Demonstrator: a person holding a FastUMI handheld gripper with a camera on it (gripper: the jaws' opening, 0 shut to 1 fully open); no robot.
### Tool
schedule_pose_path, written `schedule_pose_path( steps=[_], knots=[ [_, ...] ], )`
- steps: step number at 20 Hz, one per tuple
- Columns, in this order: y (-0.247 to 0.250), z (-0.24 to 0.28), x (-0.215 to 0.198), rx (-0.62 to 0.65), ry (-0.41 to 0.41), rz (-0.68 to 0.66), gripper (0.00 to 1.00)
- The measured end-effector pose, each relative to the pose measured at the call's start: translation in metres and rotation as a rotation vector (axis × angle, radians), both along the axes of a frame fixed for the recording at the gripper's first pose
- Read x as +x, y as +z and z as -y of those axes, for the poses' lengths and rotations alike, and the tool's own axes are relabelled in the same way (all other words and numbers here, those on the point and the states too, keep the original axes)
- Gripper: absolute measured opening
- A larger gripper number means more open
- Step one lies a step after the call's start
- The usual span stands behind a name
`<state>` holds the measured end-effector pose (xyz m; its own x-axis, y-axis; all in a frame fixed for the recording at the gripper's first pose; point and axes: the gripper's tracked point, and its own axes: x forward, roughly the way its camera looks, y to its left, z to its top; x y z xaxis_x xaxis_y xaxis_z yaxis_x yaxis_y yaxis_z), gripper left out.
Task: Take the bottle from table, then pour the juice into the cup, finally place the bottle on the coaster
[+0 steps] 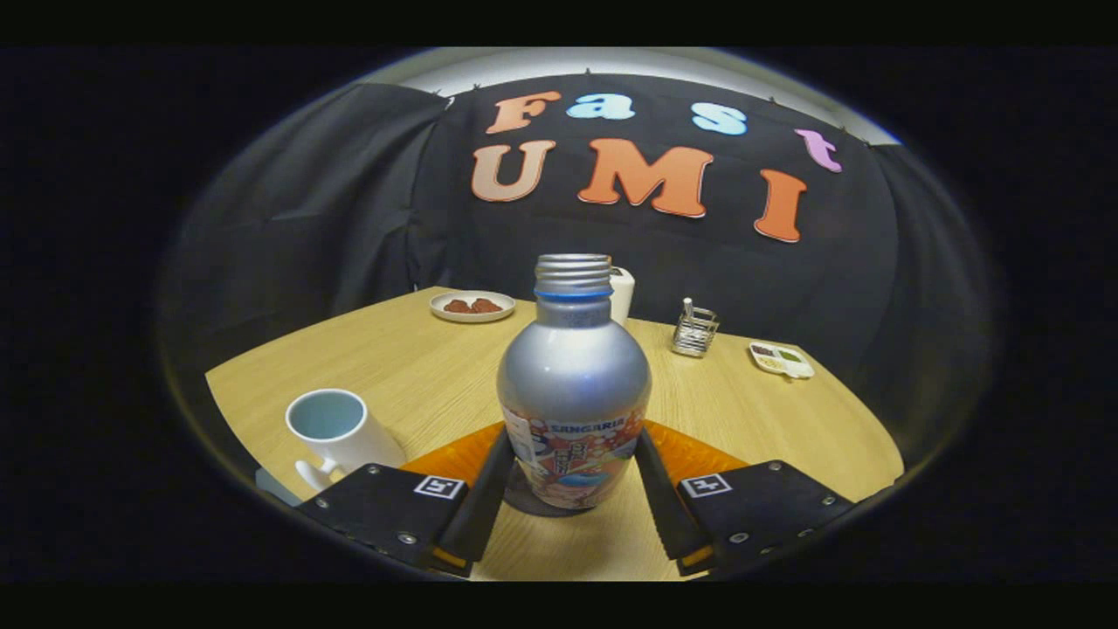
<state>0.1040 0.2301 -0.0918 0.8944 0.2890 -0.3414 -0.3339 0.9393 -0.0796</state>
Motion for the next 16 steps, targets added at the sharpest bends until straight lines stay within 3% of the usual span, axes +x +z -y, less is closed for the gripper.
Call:
schedule_pose_path(
  steps=[4,16],
  knots=[
    [-0.018,-0.003,0.008,0.077,0.003,-0.033,0.75],
    [-0.041,-0.006,0.018,0.139,0.005,-0.057,0.75]
  ],
)
